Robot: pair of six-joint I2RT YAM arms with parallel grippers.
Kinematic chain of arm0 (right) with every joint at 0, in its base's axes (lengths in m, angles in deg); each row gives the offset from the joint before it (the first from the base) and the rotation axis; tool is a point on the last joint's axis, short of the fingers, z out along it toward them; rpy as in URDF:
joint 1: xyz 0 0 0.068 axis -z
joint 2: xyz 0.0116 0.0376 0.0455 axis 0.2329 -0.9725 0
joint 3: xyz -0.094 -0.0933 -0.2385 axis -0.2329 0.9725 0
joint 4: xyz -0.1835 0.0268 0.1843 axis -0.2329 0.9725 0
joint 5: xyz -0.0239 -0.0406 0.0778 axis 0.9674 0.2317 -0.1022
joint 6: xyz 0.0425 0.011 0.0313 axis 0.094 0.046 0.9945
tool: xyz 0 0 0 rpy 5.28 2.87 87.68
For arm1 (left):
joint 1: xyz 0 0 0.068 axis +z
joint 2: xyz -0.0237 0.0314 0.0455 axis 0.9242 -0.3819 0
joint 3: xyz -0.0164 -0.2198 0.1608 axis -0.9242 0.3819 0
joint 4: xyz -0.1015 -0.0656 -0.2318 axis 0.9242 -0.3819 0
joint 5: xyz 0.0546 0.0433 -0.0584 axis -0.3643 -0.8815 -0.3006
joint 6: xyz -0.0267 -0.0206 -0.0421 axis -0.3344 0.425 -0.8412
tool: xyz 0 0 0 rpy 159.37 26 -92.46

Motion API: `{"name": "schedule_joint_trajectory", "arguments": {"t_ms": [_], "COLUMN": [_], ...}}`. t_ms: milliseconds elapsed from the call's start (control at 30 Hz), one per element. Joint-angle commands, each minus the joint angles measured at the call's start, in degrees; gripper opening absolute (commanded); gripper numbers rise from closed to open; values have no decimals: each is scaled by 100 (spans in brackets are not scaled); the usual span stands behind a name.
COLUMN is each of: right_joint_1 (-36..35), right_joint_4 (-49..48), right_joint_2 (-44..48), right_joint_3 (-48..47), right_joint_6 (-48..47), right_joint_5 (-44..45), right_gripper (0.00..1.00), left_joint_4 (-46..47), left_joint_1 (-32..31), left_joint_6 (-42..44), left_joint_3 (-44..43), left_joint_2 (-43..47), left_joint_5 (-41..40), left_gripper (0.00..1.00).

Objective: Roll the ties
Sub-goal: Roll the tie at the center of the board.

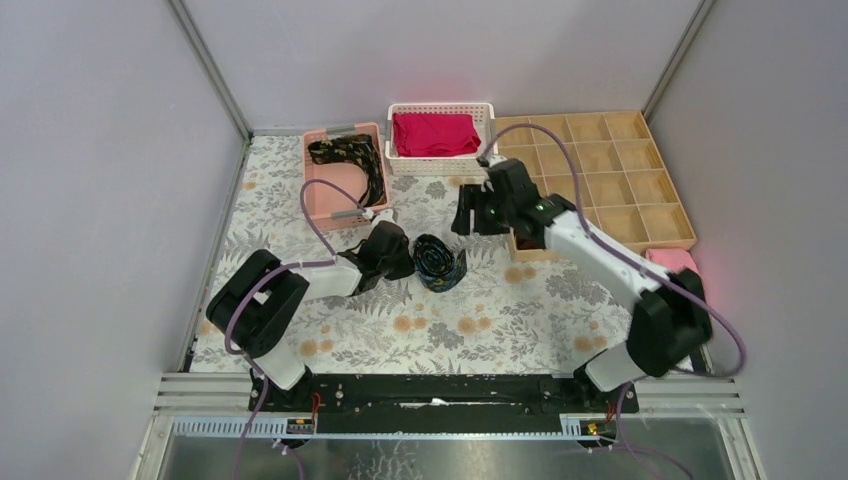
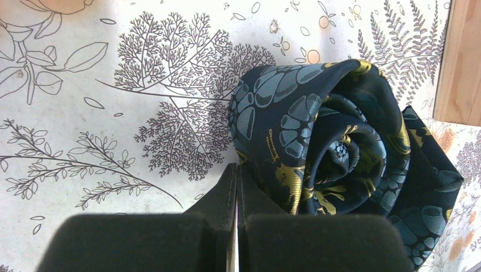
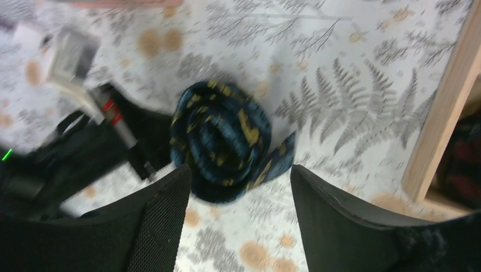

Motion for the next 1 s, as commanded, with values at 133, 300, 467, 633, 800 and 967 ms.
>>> {"name": "schedule_joint_trajectory", "arguments": {"t_ms": [133, 300, 467, 633, 800, 967], "right_joint_1": [-155, -280, -288, -286, -292, -287], "right_joint_4": [-1032, -1786, -2311, -2806, -2875, -2928], "right_joint_2": [1620, 1826, 1476, 806, 264, -101], "right_joint_3": [1935, 2716, 2861, 2833, 2668, 2481], "right_joint_6": [917, 1248, 1310, 1369, 1230, 1099], "right_joint_5": [-1342, -1482, -1476, -1643, -1376, -1315], "right_gripper": [83, 88, 92, 95, 98, 100], "left_joint_4": [-463, -898, -987, -726, -511, -389], "left_joint_1": [-17, 208, 569, 607, 615, 615], "left_joint_6": [318, 370, 539, 590, 508, 553], "left_joint_3": [-130, -356, -497, -548, -696, -963], "left_joint_2": [-40, 81, 286, 144, 80, -59], "left_joint_5": [-376, -652, -600, -315, -66, 144], "left_gripper": [0, 0, 0, 0, 0, 0]}}
